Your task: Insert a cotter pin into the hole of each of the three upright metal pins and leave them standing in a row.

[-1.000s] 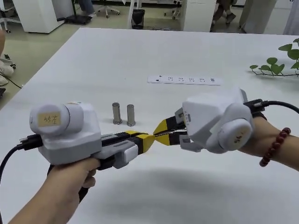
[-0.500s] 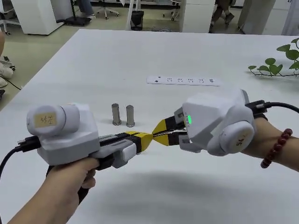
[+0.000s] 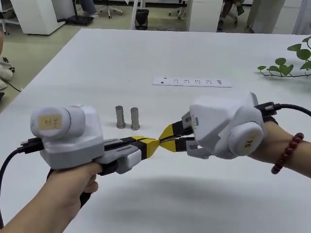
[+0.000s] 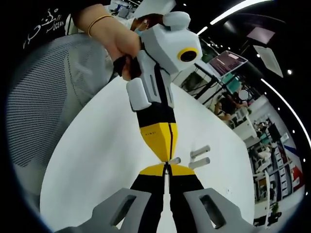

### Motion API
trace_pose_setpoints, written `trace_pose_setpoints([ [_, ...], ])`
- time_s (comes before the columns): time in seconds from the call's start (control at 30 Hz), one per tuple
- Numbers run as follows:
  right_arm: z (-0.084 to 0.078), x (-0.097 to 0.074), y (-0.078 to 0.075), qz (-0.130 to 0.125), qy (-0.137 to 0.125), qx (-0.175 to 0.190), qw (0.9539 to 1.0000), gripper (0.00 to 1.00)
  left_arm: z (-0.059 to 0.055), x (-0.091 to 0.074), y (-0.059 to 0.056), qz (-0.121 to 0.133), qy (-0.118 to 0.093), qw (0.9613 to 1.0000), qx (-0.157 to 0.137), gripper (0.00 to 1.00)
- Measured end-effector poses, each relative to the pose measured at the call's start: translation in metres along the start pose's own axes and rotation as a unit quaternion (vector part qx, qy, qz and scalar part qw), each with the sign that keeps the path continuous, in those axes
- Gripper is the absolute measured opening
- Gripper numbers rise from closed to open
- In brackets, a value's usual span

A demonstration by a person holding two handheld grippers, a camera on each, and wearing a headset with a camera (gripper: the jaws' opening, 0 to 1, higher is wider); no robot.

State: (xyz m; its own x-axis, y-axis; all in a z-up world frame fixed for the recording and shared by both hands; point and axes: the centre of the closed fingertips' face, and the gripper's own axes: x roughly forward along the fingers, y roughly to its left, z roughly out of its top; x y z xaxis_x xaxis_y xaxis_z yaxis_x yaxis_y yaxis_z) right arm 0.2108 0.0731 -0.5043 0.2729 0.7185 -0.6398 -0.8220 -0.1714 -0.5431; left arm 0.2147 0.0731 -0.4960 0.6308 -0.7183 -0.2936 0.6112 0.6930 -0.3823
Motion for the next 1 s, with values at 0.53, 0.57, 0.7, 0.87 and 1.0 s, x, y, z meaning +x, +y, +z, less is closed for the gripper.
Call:
trace_pose_setpoints([
  [0.53,-0.002,-0.008,0.002,0.016,-0.054,0.155,0.9864,0.02,-0.003,-0.003,-0.004,-0.023,0.011,0.9959,0.087,0.0],
  [0.57,-0.002,-0.008,0.004,0.019,-0.06,0.175,0.9826,0.02,-0.004,-0.004,-0.005,-0.027,0.014,0.9945,0.1,0.0],
  [0.7,-0.002,-0.01,0.008,0.031,-0.082,0.237,0.9676,0.04,-0.007,-0.006,-0.007,-0.037,0.019,0.9918,0.121,0.0],
  [0.87,-0.003,-0.011,0.014,0.047,-0.101,0.297,0.9483,0.06,-0.011,-0.006,-0.011,-0.06,0.022,0.9861,0.153,0.0],
  [1.0,-0.007,-0.013,0.019,0.063,-0.115,0.333,0.9337,0.06,-0.014,-0.006,-0.018,-0.085,0.024,0.9836,0.157,0.0],
])
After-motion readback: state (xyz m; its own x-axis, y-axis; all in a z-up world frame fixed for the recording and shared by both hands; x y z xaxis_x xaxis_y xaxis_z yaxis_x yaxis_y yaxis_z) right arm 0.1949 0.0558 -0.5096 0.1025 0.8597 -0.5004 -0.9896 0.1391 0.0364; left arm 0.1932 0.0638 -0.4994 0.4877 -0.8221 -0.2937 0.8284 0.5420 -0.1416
